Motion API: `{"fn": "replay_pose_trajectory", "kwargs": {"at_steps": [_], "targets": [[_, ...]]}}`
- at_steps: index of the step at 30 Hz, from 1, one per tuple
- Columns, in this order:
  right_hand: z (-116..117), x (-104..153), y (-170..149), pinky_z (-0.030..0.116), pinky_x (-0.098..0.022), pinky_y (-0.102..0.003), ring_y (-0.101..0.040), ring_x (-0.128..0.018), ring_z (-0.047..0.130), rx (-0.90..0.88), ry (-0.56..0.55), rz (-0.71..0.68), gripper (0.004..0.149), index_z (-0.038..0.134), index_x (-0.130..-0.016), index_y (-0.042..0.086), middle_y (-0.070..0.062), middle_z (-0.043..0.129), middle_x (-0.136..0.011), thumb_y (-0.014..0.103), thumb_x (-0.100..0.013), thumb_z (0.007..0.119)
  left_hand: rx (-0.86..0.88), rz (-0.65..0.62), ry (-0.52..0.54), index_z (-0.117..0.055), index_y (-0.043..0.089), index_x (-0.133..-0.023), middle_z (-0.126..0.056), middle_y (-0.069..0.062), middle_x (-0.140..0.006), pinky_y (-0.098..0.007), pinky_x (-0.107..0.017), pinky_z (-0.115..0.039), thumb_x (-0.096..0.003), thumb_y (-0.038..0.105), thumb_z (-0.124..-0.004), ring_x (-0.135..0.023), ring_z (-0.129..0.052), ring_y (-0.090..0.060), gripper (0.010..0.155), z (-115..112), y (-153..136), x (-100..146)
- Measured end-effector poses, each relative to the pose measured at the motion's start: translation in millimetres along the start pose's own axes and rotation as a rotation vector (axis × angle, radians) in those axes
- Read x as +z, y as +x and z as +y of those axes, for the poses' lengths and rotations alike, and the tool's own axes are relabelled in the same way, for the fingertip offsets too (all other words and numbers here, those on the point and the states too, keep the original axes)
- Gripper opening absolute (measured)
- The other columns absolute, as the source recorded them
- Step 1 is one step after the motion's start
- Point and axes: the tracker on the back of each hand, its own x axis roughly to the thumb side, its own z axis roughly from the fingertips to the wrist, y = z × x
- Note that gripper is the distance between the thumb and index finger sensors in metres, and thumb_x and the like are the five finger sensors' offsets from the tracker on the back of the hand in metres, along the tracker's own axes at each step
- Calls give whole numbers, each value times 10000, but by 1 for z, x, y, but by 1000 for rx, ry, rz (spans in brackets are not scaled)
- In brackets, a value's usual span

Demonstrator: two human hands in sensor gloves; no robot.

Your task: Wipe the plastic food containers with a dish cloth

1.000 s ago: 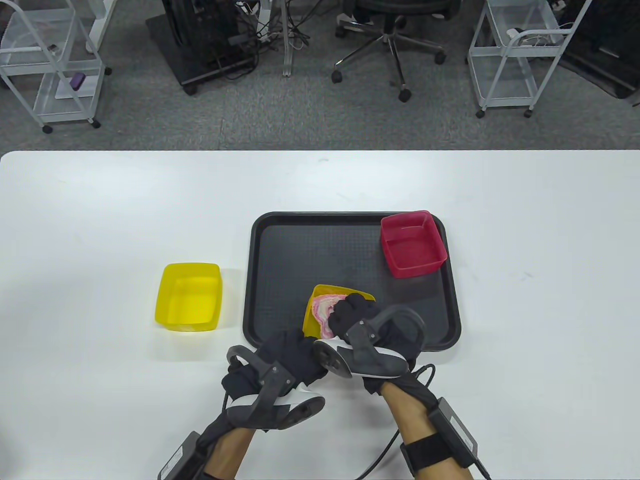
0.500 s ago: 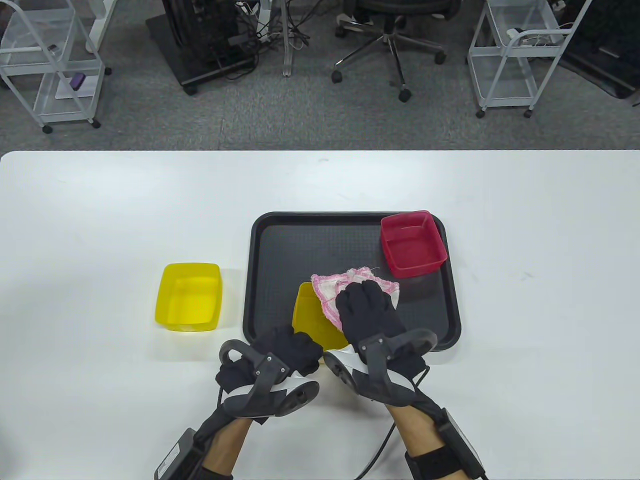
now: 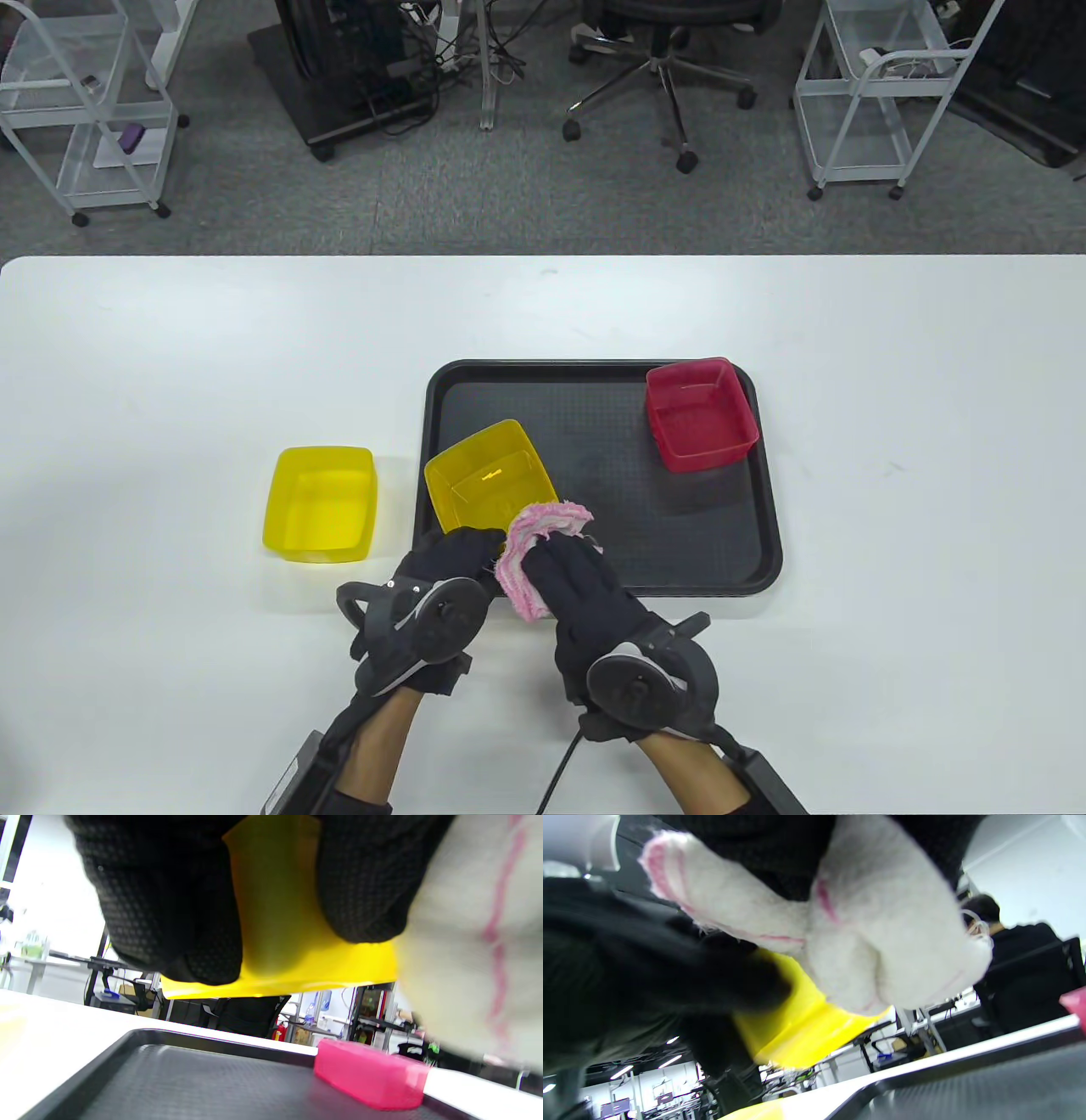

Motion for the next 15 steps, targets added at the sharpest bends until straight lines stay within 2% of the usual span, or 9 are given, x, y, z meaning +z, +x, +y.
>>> {"fn": "replay_pose_trajectory", "kwargs": {"at_steps": [3,7,15], "targets": [[4,0,4,881,-464,-476,-433,-756,869,-39,6,21,438,767,-856,170,-176,757,-929,99,-426,800,36,8,13,-929,265,-806,-1023,36,-741,-342,-475,-1006,-451,452,-902,-610,-1096,-316,403,3,-1,0],[7,1,-1,888,-450,-476,-450,-745,864,-175,50,104,466,711,-887,146,-220,702,-928,113,-433,812,106,40,42,-932,246,-808,-1026,22,-741,-354,-470,-1011,-447,427,-927,-606,-1098,-331,404,8,-2,1],[6,1,-12,831,-512,-502,-490,-812,727,-256,-29,246,527,574,-946,145,-256,519,-980,154,-464,787,25,-5,118,-946,227,-786,-1033,10,-708,-360,-435,-1019,-465,443,-902,-560,-1104,-338,390,13,18,8]]}}
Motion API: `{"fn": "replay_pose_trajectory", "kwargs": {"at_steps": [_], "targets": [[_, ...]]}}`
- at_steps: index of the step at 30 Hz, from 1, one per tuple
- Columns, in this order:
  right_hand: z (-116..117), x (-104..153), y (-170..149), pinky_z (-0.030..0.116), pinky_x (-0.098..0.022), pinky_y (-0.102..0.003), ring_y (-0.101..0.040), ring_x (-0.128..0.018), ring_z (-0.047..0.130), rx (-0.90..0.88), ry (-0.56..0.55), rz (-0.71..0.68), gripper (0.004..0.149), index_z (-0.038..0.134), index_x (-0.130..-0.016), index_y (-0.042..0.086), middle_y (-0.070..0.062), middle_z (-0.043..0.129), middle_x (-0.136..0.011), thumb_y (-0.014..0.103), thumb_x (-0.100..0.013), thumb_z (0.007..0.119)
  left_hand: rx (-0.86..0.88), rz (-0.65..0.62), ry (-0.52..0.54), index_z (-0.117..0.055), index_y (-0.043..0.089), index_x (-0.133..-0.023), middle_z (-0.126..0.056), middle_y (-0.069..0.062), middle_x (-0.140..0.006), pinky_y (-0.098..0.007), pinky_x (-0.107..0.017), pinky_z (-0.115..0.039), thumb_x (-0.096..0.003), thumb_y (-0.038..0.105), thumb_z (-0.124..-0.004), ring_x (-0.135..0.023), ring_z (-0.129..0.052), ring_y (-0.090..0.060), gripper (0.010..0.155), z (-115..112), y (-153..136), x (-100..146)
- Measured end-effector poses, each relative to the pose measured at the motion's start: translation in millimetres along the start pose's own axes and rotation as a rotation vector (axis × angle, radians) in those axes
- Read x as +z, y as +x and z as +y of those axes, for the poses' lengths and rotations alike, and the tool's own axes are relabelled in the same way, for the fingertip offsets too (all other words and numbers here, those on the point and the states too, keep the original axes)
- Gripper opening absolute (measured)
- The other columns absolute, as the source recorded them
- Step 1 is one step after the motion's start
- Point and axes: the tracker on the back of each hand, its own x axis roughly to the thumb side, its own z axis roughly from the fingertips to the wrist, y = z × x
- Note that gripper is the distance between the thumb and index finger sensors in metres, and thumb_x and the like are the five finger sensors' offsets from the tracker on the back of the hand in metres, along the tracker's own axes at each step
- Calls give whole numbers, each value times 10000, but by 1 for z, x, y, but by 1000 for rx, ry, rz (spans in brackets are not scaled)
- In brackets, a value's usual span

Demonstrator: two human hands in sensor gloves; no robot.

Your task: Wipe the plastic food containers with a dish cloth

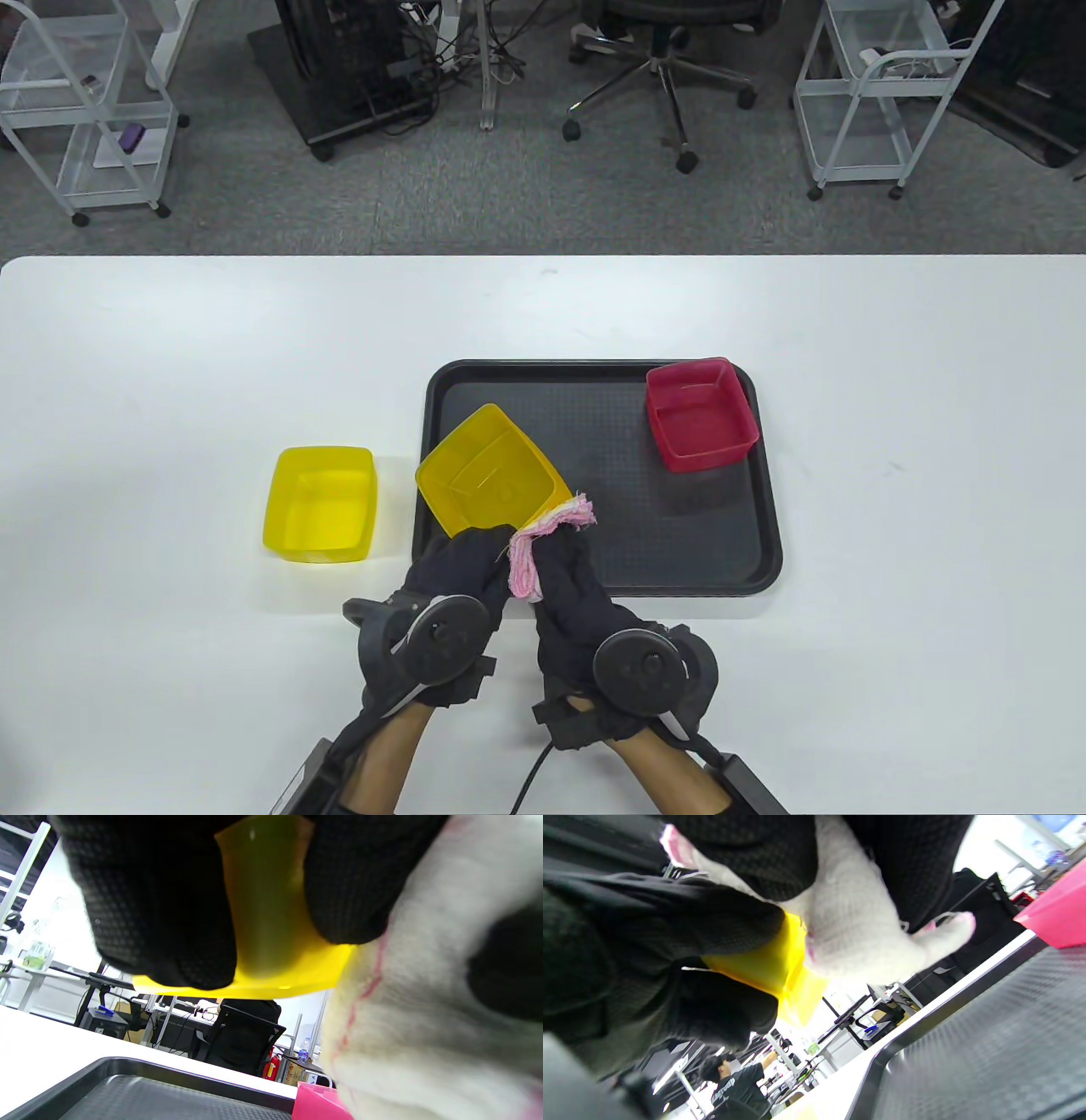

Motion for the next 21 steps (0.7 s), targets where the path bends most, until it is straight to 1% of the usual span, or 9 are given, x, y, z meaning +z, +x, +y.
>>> {"fn": "replay_pose_trajectory", "kwargs": {"at_steps": [3,5,7,9,10,13,15,17,21], "targets": [[-7,-5,-12,813,-535,-501,-489,-832,700,-111,-43,87,546,517,-961,149,-254,474,-998,150,-471,759,-5,-23,-18,-948,227,-780,-1031,9,-701,-359,-428,-1018,-466,451,-897,-547,-1104,-336,389,-3,5,3],[-13,-8,-22,788,-547,-526,-506,-844,685,-204,-62,148,552,494,-971,164,-236,481,-1020,130,-476,737,-31,-60,-16,-950,237,-767,-1033,16,-691,-359,-428,-1016,-462,468,-895,-548,-1104,-332,386,-4,9,4],[-20,-14,-35,773,-539,-556,-528,-842,691,-318,-77,168,543,533,-969,179,-212,532,-1032,103,-469,728,-62,-103,-2,-955,247,-749,-1035,22,-680,-360,-426,-1013,-458,487,-894,-547,-1102,-328,382,-4,13,5],[-25,-18,-45,756,-530,-587,-549,-838,692,-408,-53,159,527,591,-958,181,-201,582,-1033,75,-461,728,-97,-144,14,-959,259,-730,-1039,40,-664,-353,-418,-1014,-450,513,-890,-533,-1107,-318,384,-4,15,5],[-27,-20,-50,752,-531,-593,-549,-841,695,-444,-16,167,522,606,-958,182,-195,595,-1034,72,-462,728,-113,-167,20,-964,264,-716,-1042,42,-654,-356,-417,-1011,-444,526,-890,-529,-1108,-317,384,-3,15,5],[-31,-24,-61,745,-538,-604,-545,-851,698,-491,52,165,512,631,-953,194,-180,606,-1041,65,-467,726,-138,-241,26,-970,285,-680,-1048,62,-629,-352,-422,-1008,-422,571,-887,-532,-1106,-303,394,0,12,5],[-33,-26,-67,729,-547,-614,-546,-863,683,-509,73,178,514,623,-959,194,-177,589,-1050,64,-472,724,-108,-317,-10,-972,299,-660,-1051,75,-617,-347,-428,-1007,-406,598,-887,-539,-1107,-291,401,2,11,6],[-35,-27,-72,718,-552,-624,-551,-869,670,-501,47,191,514,624,-959,196,-174,588,-1053,61,-473,721,-49,-357,-63,-974,302,-656,-1053,77,-614,-344,-426,-1009,-400,598,-887,-536,-1108,-290,401,4,12,7],[-40,-29,-80,711,-556,-628,-543,-876,673,-525,7,227,513,623,-962,204,-156,600,-1059,66,-476,713,32,-423,-86,-980,305,-645,-1058,79,-606,-341,-422,-1013,-391,603,-891,-529,-1113,-287,401,8,13,6]]}}
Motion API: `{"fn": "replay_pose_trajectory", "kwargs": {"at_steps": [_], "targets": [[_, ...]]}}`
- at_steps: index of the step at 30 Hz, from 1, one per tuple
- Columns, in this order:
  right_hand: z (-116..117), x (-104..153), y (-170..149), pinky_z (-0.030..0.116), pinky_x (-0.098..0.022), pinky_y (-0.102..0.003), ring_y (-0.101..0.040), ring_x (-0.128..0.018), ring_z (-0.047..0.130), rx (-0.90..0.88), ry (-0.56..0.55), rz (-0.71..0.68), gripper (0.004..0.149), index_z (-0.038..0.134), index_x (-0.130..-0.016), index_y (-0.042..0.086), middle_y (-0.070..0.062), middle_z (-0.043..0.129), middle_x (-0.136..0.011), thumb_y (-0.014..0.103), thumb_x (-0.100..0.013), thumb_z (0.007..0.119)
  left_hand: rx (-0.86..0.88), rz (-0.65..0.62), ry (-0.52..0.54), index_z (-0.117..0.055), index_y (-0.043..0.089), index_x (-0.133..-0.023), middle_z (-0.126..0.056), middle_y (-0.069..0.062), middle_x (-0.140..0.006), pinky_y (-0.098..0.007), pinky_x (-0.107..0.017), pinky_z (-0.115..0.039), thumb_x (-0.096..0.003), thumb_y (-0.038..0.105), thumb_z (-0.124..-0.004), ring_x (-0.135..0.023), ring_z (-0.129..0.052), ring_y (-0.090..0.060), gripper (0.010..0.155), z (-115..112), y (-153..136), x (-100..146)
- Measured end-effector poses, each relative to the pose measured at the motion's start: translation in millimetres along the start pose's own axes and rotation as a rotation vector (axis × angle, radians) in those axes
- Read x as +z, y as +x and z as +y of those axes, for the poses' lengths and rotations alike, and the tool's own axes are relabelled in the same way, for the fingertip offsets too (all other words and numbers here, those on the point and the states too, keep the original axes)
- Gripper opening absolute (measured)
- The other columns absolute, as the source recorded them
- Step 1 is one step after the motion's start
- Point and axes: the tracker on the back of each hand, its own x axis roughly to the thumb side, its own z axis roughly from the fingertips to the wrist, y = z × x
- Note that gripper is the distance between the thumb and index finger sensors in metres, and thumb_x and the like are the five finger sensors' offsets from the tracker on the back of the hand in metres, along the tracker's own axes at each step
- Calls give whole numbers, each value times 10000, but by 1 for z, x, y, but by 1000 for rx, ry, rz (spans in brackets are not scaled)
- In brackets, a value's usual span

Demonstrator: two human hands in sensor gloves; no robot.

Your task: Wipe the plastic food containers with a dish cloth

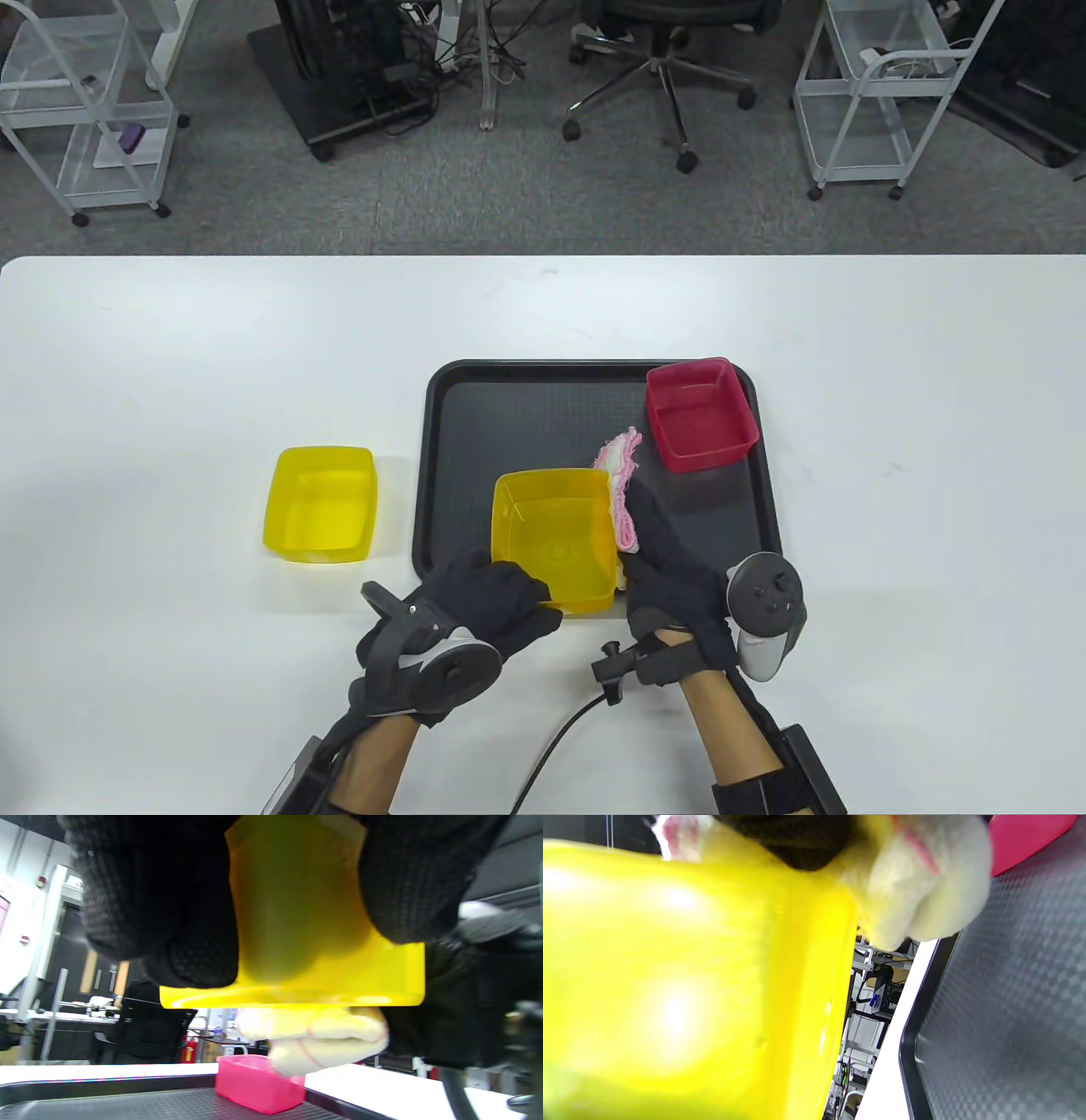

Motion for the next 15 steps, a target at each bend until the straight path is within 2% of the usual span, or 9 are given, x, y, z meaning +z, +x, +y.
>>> {"fn": "replay_pose_trajectory", "kwargs": {"at_steps": [4,6,9,15], "targets": [[-11,-9,-9,723,-553,-625,-506,-850,757,-101,9,26,495,688,-939,210,-112,720,-1022,56,-469,709,136,-10,-13,-984,304,-635,-1060,78,-599,-346,-421,-1011,-385,611,-895,-528,-1112,-289,406,5,-4,0],[-16,-17,-16,718,-555,-630,-492,-847,770,-237,104,16,484,717,-922,222,-93,752,-1006,52,-469,705,225,10,-8,-984,307,-628,-1060,80,-597,-348,-429,-1009,-383,623,-890,-533,-1112,-286,411,7,-12,1],[-20,-21,-22,705,-579,-631,-471,-873,764,-348,229,36,482,721,-923,249,-59,755,-1017,58,-481,698,393,41,-22,-985,303,-624,-1059,75,-596,-355,-431,-1002,-386,631,-886,-538,-1106,-291,418,7,-23,0],[-17,-23,-32,685,-616,-620,-454,-923,729,-496,366,60,491,699,-946,274,-30,731,-1050,74,-497,694,616,60,-62,-977,308,-638,-1054,79,-616,-355,-449,-999,-398,641,-872,-562,-1102,-287,424,3,-31,-2]]}}
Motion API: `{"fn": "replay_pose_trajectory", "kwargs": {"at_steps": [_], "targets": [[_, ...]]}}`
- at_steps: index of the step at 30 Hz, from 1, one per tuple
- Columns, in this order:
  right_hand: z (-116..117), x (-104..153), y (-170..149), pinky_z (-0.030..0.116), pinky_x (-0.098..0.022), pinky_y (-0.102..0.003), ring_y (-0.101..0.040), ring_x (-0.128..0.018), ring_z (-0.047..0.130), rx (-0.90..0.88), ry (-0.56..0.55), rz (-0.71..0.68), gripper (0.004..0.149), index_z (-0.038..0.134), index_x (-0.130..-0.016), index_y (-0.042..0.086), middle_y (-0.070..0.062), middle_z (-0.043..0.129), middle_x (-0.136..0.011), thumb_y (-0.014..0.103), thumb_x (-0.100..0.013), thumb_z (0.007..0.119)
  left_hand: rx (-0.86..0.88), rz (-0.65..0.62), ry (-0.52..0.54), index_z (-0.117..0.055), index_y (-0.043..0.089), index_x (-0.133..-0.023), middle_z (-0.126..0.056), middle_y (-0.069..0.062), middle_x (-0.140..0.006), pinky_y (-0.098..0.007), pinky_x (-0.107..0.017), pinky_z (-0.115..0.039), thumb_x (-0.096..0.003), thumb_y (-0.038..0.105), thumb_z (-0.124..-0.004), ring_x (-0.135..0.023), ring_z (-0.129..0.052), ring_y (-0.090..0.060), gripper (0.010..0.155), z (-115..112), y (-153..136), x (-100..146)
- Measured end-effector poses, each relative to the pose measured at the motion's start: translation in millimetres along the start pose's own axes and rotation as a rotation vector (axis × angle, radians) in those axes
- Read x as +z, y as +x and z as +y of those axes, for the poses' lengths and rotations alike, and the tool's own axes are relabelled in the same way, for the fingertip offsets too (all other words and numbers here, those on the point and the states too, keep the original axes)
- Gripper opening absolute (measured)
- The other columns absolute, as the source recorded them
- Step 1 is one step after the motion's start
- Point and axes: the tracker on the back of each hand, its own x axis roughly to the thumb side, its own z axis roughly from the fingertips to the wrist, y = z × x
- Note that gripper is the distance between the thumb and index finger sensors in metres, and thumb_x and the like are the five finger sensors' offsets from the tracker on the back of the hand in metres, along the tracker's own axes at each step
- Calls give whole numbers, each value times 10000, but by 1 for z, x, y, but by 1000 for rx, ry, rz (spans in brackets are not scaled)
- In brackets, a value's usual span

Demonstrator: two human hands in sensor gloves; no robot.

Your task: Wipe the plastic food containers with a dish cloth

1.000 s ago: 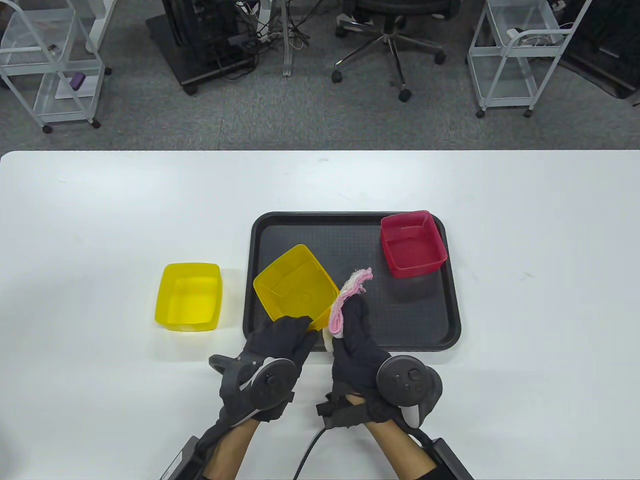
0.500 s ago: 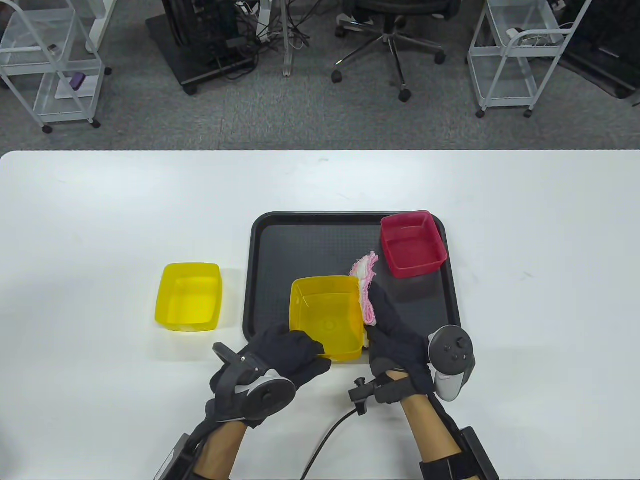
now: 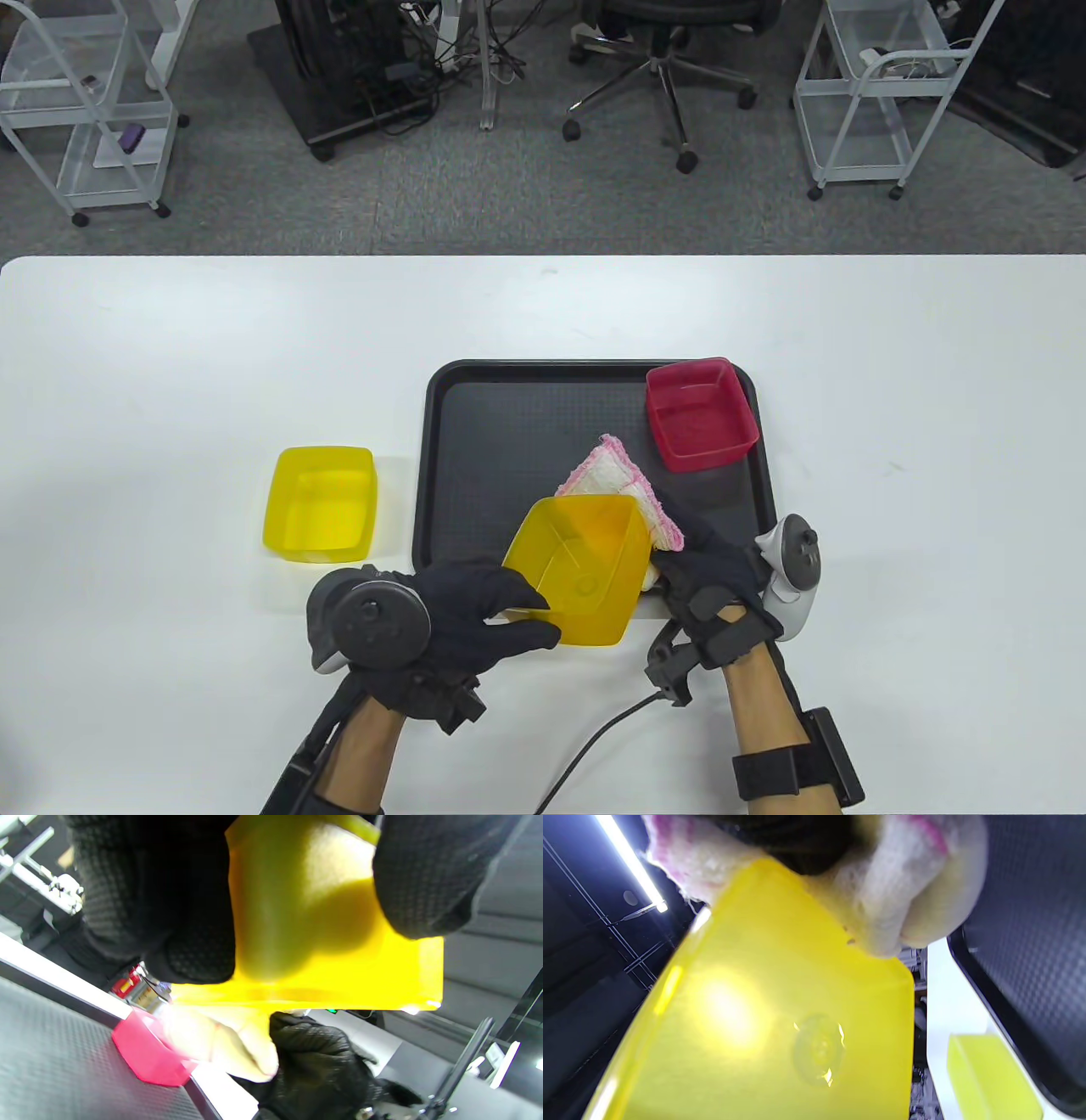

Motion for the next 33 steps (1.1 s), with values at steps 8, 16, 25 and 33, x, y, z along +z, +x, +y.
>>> {"fn": "replay_pose_trajectory", "kwargs": {"at_steps": [8,16,25,33], "targets": [[18,-4,-17,730,-585,-596,-441,-858,808,-8,14,63,495,672,-964,207,-120,748,-1015,72,-488,697,210,-11,27,-969,315,-649,-1048,87,-628,-346,-462,-998,-406,646,-858,-579,-1098,-276,425,-6,-3,-2],[30,-6,-26,701,-598,-632,-417,-892,790,-99,108,70,469,695,-944,204,-79,818,-960,81,-492,701,370,-26,33,-951,333,-687,-1033,105,-686,-339,-522,-990,-416,654,-840,-655,-1084,-256,434,-16,-2,-2],[66,-5,-32,699,-609,-606,-447,-900,764,-88,190,89,466,716,-926,241,-50,784,-1008,73,-491,721,281,-12,117,-937,345,-717,-1022,118,-735,-345,-566,-973,-423,651,-823,-703,-1061,-281,439,-12,1,0],[70,7,-32,755,-556,-573,-483,-847,771,-6,88,173,540,556,-996,66,-237,661,-1010,85,-485,728,-44,67,266,-938,335,-733,-1019,103,-744,-352,-563,-966,-437,611,-831,-707,-1052,-282,418,-8,-3,5]]}}
